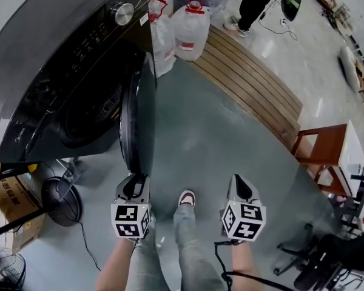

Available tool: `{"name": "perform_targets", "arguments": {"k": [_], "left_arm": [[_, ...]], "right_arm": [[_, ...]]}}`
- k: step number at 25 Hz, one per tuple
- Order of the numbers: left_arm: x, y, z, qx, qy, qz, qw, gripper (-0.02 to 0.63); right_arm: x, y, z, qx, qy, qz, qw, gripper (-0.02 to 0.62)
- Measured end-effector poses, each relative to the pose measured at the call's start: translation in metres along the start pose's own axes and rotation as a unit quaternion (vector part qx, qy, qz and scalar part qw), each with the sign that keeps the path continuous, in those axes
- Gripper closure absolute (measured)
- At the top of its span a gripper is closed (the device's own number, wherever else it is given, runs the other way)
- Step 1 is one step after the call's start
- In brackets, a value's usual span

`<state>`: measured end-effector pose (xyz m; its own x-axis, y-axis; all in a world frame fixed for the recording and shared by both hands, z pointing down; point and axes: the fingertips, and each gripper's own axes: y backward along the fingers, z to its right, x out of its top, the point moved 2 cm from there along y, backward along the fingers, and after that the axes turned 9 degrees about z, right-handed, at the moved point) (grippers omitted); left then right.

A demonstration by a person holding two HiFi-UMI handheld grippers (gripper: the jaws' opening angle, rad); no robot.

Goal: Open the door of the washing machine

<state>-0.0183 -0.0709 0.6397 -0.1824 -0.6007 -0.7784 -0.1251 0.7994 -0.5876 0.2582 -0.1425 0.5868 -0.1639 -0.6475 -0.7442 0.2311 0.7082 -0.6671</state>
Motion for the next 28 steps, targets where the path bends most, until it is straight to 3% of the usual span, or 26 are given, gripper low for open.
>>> {"name": "perform_targets", "arguments": {"k": [28], "left_arm": [[0.009, -0.042, 0.092, -0.01, 0.014, -0.038, 0.9991, 0.493]], "right_arm": [[-0.021, 0.012, 0.1, -0.046, -0.037, 0.002, 0.998, 0.591]]}}
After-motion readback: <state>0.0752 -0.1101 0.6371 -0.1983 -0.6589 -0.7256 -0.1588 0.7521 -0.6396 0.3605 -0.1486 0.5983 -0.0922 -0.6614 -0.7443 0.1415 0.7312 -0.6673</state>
